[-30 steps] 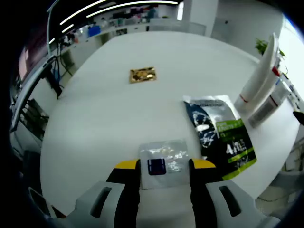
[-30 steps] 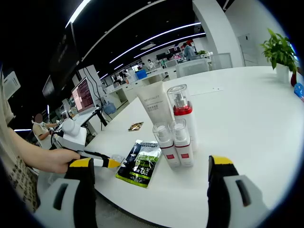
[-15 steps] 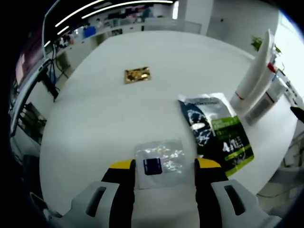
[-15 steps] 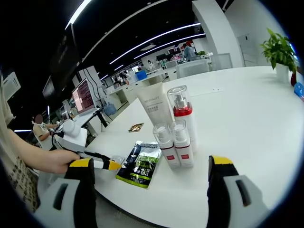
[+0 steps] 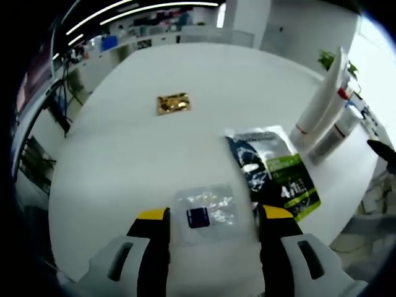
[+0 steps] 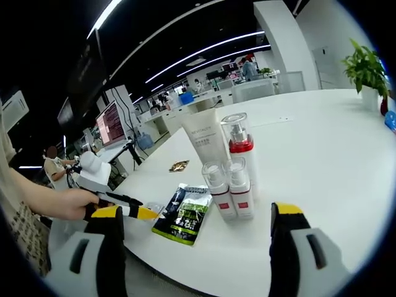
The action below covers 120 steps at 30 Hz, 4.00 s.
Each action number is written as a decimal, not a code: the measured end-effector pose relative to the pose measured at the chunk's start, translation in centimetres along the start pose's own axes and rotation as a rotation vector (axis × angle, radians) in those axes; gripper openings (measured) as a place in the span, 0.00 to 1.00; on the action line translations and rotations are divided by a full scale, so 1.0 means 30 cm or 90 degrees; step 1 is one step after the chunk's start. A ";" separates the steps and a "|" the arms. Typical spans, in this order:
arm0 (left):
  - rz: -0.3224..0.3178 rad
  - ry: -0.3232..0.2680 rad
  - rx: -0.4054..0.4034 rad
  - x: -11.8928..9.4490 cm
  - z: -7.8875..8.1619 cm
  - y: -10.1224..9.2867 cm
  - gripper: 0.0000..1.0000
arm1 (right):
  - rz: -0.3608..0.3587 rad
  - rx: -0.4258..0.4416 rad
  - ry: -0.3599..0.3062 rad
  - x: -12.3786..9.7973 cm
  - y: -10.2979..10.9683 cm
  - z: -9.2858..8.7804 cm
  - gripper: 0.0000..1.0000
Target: Arrange the skincare products in the storage area until every visible bottle or jar stands upright without overlapping.
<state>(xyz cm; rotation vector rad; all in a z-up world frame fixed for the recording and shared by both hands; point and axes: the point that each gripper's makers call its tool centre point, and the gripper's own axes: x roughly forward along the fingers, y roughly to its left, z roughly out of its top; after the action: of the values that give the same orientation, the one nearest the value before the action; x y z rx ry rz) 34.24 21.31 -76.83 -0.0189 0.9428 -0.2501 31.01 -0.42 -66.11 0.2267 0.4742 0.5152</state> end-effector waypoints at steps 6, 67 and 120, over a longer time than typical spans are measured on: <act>-0.007 -0.005 0.004 -0.033 -0.014 0.007 0.60 | 0.004 -0.004 0.001 0.000 0.006 -0.001 0.99; -0.170 -0.104 0.068 -0.307 -0.036 0.035 0.92 | 0.041 -0.060 0.027 -0.008 0.082 -0.010 0.99; -0.180 -0.095 0.057 -0.238 -0.006 0.047 0.95 | 0.018 -0.038 0.041 -0.001 0.039 -0.036 0.98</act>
<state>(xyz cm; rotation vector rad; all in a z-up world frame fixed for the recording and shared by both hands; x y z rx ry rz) 30.38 24.27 -71.40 -0.0882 0.7786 -0.5445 29.98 0.64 -66.66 0.1596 0.5171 0.5651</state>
